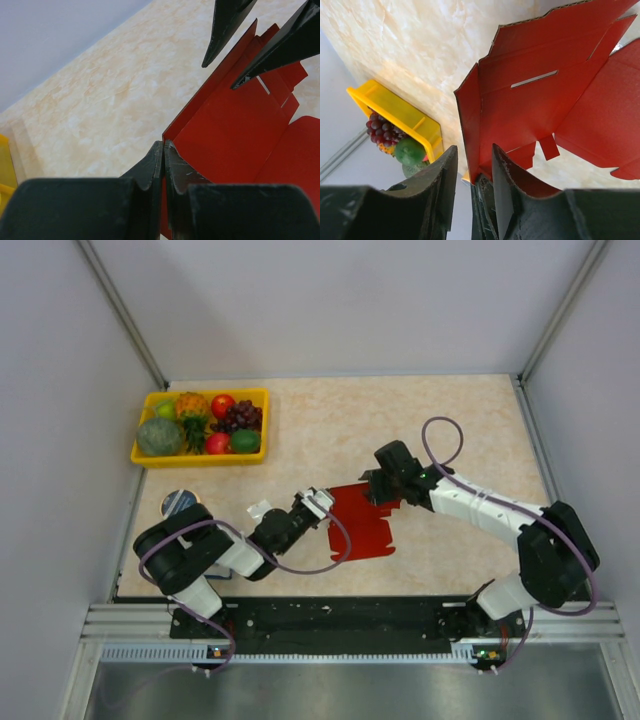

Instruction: Fold the paper box

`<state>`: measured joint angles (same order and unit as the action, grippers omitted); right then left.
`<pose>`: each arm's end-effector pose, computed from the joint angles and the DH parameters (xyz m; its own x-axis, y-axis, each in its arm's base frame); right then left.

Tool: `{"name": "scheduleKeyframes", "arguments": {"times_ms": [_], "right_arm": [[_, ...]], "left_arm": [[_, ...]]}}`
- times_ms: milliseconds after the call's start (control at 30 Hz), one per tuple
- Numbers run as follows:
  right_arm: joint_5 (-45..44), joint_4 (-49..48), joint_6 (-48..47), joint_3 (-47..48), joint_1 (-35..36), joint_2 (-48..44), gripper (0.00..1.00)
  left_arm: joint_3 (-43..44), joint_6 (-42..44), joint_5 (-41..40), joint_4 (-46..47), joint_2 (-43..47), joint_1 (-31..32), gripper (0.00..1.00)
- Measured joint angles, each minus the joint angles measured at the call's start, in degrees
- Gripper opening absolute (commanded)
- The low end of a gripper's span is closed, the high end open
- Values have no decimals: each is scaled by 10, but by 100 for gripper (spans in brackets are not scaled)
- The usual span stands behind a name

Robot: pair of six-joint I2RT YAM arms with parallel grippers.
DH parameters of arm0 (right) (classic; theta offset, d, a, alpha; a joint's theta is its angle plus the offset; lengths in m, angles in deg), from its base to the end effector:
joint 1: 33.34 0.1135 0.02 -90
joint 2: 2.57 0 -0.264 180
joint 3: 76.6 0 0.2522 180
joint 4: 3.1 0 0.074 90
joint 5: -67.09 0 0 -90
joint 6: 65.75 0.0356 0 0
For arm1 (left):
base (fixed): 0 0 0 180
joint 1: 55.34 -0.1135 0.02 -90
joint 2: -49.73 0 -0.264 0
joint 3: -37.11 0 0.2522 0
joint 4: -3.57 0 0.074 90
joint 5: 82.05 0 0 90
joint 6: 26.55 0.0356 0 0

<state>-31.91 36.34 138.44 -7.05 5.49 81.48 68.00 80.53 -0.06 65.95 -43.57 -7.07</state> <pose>0.2380 0.1844 0.2247 -0.2414 0.9622 0.1258 0.7988 0.1234 0.5888 0.1776 -0.1917 0.1535 0.1895 0.2245 -0.9559 0.6179 0.7293 0.2938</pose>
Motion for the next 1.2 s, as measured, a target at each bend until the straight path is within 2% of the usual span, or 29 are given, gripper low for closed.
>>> {"name": "scheduleKeyframes", "arguments": {"times_ms": [67,133,567,867,1000,1200], "right_arm": [[1,0,0,0,-1,2,42],[1,0,1,0,-3,6,46],[1,8,0,1,-11,19,34],[0,11,0,1,-13,10,35],[0,12,0,1,-19,-5,26],[1,13,0,1,-20,-7,25]], "left_arm": [[0,9,-1,0,0,2,6],[0,15,-2,0,0,5,7],[-1,71,-5,-5,18,21,7],[-1,80,-7,-7,18,24,7],[-1,83,-7,-7,18,25,6],[-1,85,-9,-7,18,28,6]]}}
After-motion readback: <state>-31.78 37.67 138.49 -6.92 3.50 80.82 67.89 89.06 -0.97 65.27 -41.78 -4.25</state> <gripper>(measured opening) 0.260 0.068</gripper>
